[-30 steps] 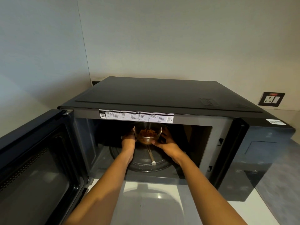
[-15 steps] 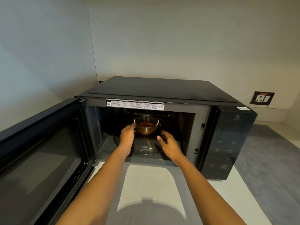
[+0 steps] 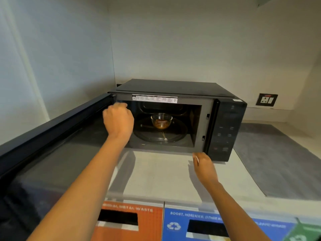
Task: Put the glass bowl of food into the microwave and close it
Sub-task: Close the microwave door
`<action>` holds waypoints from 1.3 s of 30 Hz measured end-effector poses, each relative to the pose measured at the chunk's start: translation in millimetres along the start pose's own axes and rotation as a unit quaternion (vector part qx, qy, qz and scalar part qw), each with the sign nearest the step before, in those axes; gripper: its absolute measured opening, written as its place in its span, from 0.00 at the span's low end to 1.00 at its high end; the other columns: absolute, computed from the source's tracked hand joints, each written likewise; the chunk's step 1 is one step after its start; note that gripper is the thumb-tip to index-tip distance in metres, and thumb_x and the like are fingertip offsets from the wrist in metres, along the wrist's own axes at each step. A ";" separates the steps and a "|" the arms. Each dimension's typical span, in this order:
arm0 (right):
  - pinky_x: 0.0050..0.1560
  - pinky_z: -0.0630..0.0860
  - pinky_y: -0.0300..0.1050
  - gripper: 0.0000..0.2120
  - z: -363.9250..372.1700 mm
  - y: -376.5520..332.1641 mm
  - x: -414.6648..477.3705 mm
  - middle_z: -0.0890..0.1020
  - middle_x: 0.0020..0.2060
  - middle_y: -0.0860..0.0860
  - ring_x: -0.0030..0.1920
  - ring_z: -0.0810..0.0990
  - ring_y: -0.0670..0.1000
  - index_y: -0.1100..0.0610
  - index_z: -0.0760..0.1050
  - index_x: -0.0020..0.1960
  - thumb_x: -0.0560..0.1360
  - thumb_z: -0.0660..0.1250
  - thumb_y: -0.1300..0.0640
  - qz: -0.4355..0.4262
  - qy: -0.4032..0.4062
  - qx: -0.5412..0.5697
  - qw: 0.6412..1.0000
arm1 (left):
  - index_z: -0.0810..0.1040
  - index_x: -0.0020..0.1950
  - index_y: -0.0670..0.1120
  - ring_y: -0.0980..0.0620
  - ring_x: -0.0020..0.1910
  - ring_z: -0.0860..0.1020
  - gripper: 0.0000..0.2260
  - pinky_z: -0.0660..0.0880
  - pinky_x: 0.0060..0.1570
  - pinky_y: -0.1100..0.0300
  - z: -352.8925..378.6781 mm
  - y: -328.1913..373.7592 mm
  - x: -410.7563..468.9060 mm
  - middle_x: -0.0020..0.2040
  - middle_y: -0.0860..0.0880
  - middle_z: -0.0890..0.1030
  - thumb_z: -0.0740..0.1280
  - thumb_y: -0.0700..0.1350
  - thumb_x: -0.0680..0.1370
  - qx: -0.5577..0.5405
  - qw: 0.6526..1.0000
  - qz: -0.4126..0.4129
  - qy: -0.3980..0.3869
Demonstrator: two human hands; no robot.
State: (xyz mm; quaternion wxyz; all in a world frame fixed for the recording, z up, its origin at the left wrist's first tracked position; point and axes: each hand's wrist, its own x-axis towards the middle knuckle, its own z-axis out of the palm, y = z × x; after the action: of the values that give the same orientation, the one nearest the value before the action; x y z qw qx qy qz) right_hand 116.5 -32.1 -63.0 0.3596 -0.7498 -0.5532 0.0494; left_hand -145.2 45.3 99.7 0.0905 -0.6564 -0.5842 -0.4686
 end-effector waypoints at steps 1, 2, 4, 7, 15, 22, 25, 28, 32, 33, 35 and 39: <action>0.65 0.69 0.48 0.17 -4.6 5.0 -10.0 0.72 0.67 0.58 0.64 0.72 0.58 0.59 0.69 0.66 0.80 0.54 0.55 0.014 -0.016 -0.014 1.000 | 0.80 0.60 0.39 0.40 0.57 0.78 0.15 0.68 0.60 0.49 -13.9 -2.7 0.2 0.58 0.39 0.82 0.58 0.37 0.78 0.029 0.999 0.007 0.015; 0.66 0.67 0.48 0.18 -10.6 9.7 -19.8 0.70 0.68 0.57 0.66 0.71 0.57 0.59 0.67 0.68 0.80 0.55 0.55 0.018 -0.029 -0.035 0.999 | 0.80 0.60 0.39 0.40 0.58 0.77 0.15 0.66 0.60 0.50 -29.4 -5.2 -0.7 0.58 0.39 0.82 0.58 0.37 0.78 0.057 0.998 0.008 0.026; 0.66 0.68 0.49 0.18 -17.8 21.5 -29.1 0.71 0.67 0.58 0.65 0.72 0.57 0.59 0.67 0.68 0.79 0.57 0.56 0.024 -0.045 -0.073 0.996 | 0.80 0.58 0.38 0.38 0.57 0.76 0.15 0.64 0.62 0.48 -52.3 -10.8 1.3 0.57 0.37 0.81 0.57 0.38 0.78 0.112 0.993 0.002 0.042; 0.66 0.68 0.49 0.19 -28.2 35.9 -40.6 0.70 0.68 0.57 0.65 0.72 0.57 0.58 0.65 0.69 0.79 0.58 0.54 0.063 -0.068 -0.110 0.990 | 0.79 0.55 0.34 0.36 0.57 0.75 0.13 0.65 0.62 0.45 -81.0 -19.3 2.4 0.55 0.34 0.79 0.58 0.37 0.78 0.190 0.981 -0.034 0.014; 0.69 0.64 0.48 0.23 -31.5 61.8 -55.2 0.63 0.73 0.54 0.71 0.64 0.55 0.58 0.58 0.72 0.80 0.52 0.49 0.068 -0.143 -0.173 0.972 | 0.78 0.54 0.36 0.37 0.56 0.76 0.10 0.67 0.60 0.50 -112.1 -36.5 -1.0 0.55 0.36 0.78 0.59 0.36 0.76 0.270 0.931 -0.198 -0.143; 0.72 0.59 0.47 0.23 -26.6 75.0 -59.6 0.58 0.75 0.53 0.74 0.59 0.54 0.57 0.54 0.74 0.81 0.49 0.50 0.049 -0.144 -0.177 0.972 | 0.74 0.61 0.34 0.35 0.60 0.73 0.14 0.67 0.66 0.47 -126.2 -21.1 2.8 0.63 0.33 0.74 0.56 0.38 0.80 0.183 0.938 -0.220 -0.197; 0.72 0.60 0.48 0.24 -27.3 77.0 -58.0 0.59 0.74 0.53 0.73 0.60 0.54 0.57 0.55 0.73 0.81 0.50 0.49 0.041 -0.144 -0.183 0.972 | 0.74 0.60 0.36 0.38 0.52 0.74 0.13 0.72 0.53 0.53 -132.6 -7.3 3.1 0.64 0.34 0.73 0.56 0.39 0.81 0.123 0.943 -0.210 -0.225; 0.72 0.61 0.48 0.24 -29.4 77.3 -56.6 0.60 0.74 0.53 0.73 0.61 0.54 0.57 0.55 0.73 0.80 0.51 0.49 0.030 -0.154 -0.185 0.970 | 0.74 0.54 0.33 0.42 0.50 0.71 0.11 0.70 0.43 0.55 -135.6 13.3 3.9 0.56 0.36 0.72 0.56 0.38 0.81 0.085 0.933 -0.226 -0.268; 0.70 0.63 0.47 0.23 -34.8 77.7 -54.6 0.62 0.73 0.53 0.72 0.63 0.54 0.57 0.57 0.73 0.80 0.51 0.50 0.014 -0.166 -0.184 0.969 | 0.66 0.68 0.35 0.38 0.67 0.67 0.17 0.67 0.65 0.49 -141.7 38.2 5.2 0.74 0.37 0.63 0.56 0.40 0.81 0.018 0.903 -0.269 -0.335; 0.70 0.63 0.47 0.23 -36.0 78.2 -53.8 0.62 0.73 0.53 0.71 0.63 0.54 0.57 0.57 0.72 0.80 0.52 0.50 0.010 -0.168 -0.186 0.968 | 0.64 0.71 0.35 0.38 0.70 0.66 0.18 0.65 0.68 0.49 -142.5 44.0 6.2 0.75 0.38 0.61 0.56 0.40 0.82 0.007 0.900 -0.274 -0.338; 0.69 0.64 0.47 0.23 -38.2 79.6 -52.2 0.62 0.73 0.53 0.71 0.64 0.54 0.57 0.58 0.72 0.80 0.52 0.49 0.004 -0.171 -0.188 0.967 | 0.63 0.72 0.36 0.40 0.72 0.65 0.19 0.64 0.69 0.50 -142.2 54.4 6.1 0.75 0.40 0.62 0.56 0.39 0.82 -0.026 0.899 -0.271 -0.343; 0.69 0.65 0.46 0.22 -40.6 85.1 -49.5 0.64 0.72 0.52 0.70 0.65 0.53 0.56 0.60 0.71 0.80 0.53 0.50 -0.008 -0.168 -0.173 0.970 | 0.72 0.50 0.40 0.47 0.43 0.72 0.05 0.71 0.46 0.57 -127.3 69.5 -0.8 0.52 0.40 0.70 0.57 0.37 0.81 -0.089 0.913 -0.252 -0.309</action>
State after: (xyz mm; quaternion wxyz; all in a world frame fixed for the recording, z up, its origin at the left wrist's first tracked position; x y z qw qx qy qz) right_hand 184.3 -105.6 -99.6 0.1268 -0.7770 -0.6120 0.0758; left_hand -150.7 -61.0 198.2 -0.2741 -0.6050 -0.6849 -0.2996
